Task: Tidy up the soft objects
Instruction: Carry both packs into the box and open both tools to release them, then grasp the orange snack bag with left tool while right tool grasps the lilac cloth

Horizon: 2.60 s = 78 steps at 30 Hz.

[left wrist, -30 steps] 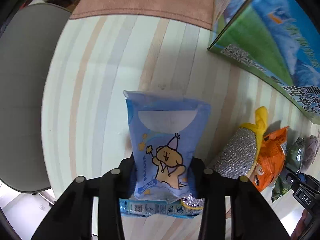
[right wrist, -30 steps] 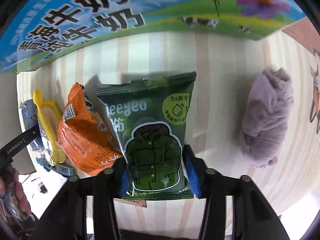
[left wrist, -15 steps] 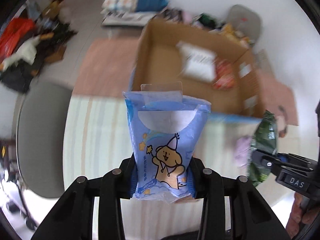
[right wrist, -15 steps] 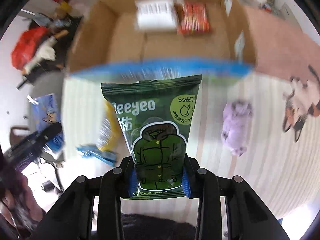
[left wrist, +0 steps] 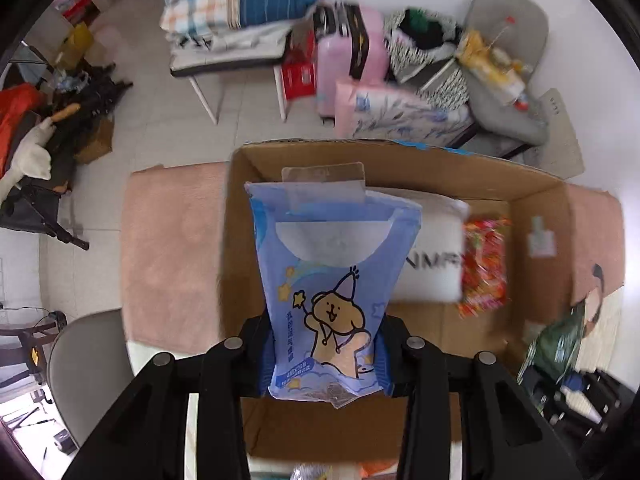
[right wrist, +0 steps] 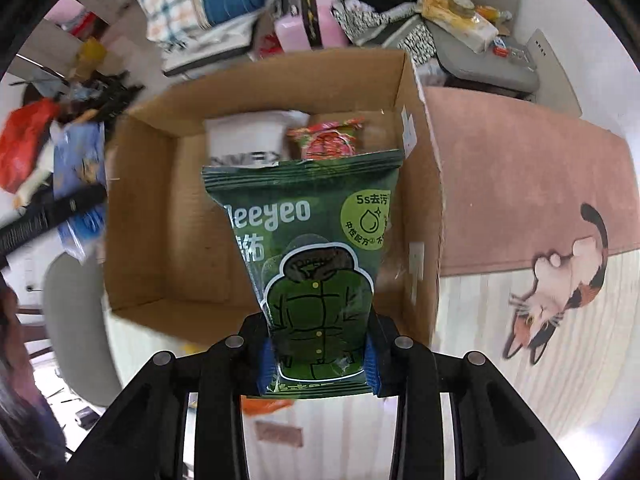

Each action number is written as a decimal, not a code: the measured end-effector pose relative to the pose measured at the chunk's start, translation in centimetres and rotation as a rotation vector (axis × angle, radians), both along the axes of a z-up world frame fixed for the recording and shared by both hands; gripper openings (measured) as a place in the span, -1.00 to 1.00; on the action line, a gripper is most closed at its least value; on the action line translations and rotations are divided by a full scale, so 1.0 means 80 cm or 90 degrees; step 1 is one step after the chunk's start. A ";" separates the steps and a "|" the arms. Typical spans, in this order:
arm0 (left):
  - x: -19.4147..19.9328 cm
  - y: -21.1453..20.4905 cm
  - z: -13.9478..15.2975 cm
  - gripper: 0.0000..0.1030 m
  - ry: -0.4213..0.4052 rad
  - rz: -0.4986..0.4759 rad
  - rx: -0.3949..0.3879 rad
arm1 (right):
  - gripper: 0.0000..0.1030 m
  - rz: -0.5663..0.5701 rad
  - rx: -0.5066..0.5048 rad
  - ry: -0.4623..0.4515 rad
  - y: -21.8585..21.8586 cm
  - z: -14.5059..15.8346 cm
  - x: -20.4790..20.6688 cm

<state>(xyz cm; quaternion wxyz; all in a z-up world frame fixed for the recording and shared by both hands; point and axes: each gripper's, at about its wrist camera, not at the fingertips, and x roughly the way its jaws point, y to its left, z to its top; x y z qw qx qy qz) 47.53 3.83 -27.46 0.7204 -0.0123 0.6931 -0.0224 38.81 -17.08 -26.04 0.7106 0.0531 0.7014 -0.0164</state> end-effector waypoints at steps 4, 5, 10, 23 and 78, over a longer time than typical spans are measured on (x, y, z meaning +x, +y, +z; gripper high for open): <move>0.027 -0.006 -0.047 -0.28 0.042 -0.001 0.025 | -0.29 -0.010 -0.011 0.044 -0.004 -0.064 0.016; 0.031 -0.010 -0.055 -0.28 0.049 -0.008 0.035 | -0.29 -0.013 -0.012 0.056 -0.005 -0.078 0.018; 0.044 -0.025 -0.083 -0.25 0.068 -0.038 0.073 | -0.29 -0.022 -0.014 0.089 -0.003 -0.129 0.024; 0.056 -0.027 -0.053 0.65 0.046 -0.042 0.069 | 0.33 -0.014 0.020 0.101 0.016 -0.127 0.042; -0.291 -0.069 -0.137 0.03 0.160 0.098 -0.092 | 0.91 -0.085 0.020 0.064 -0.094 -0.126 -0.161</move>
